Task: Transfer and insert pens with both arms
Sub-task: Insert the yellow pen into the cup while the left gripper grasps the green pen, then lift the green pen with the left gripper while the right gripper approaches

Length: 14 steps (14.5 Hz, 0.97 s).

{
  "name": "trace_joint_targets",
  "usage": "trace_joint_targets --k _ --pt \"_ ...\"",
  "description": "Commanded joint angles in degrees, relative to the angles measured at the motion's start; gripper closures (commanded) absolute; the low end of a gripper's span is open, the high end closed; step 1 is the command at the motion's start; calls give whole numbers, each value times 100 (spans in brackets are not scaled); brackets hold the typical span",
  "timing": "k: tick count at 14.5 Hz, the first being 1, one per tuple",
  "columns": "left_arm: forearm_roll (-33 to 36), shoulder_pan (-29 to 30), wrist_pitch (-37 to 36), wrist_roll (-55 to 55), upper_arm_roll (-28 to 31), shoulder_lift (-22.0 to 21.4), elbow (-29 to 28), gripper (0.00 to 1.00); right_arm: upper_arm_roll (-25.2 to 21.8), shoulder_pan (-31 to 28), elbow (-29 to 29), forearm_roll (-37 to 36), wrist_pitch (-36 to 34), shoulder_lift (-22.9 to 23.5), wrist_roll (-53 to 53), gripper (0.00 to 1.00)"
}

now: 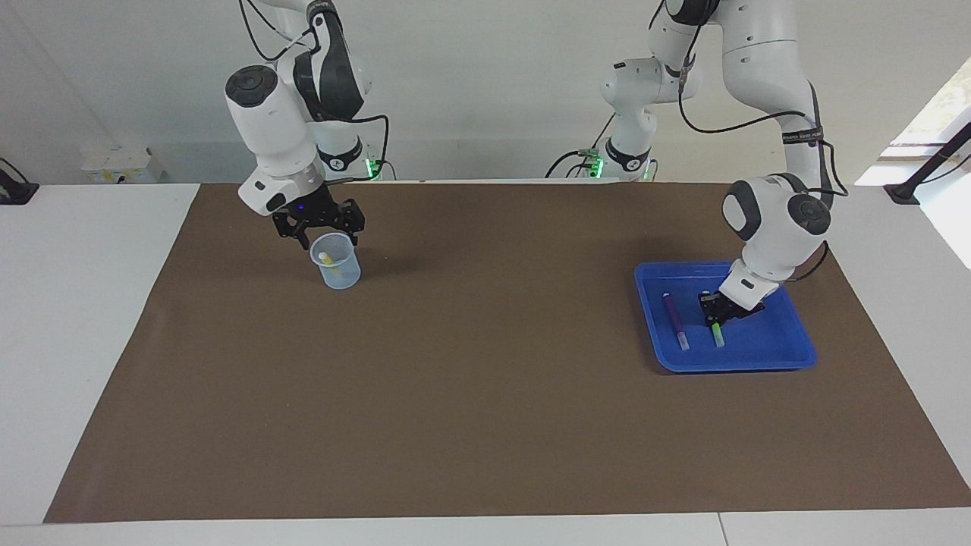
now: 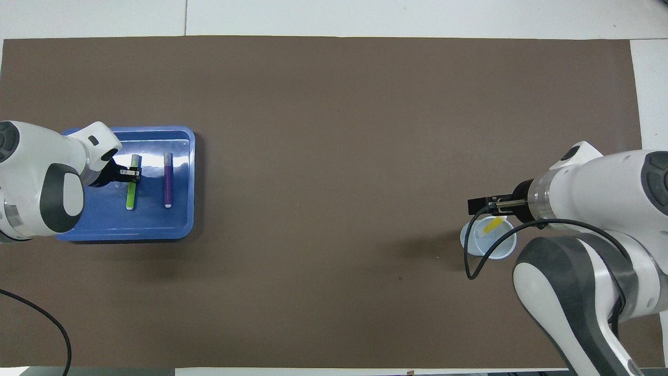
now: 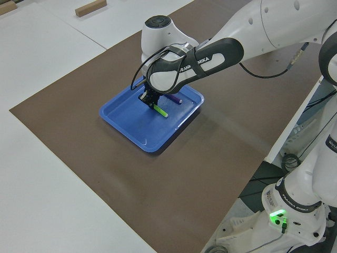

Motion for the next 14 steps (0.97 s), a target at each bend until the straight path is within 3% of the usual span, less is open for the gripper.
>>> trace_joint_targets --k 1,7,12,14 --pt "89 -27 4 -4 21 8 20 100 9 -26 144 775 49 68 497 0" --pt "10 -44 -1979 -739 -14 -36 1327 100 17 237 127 2524 681 94 1596 0" --pt "-920 -474 -3887 -3092 -23 -150 2584 100 17 983 127 4036 1936 191 2274 0" --pt "-1421 -685 -4259 -4550 -23 -360 2736 100 17 1370 135 4213 2499 261 2703 0"
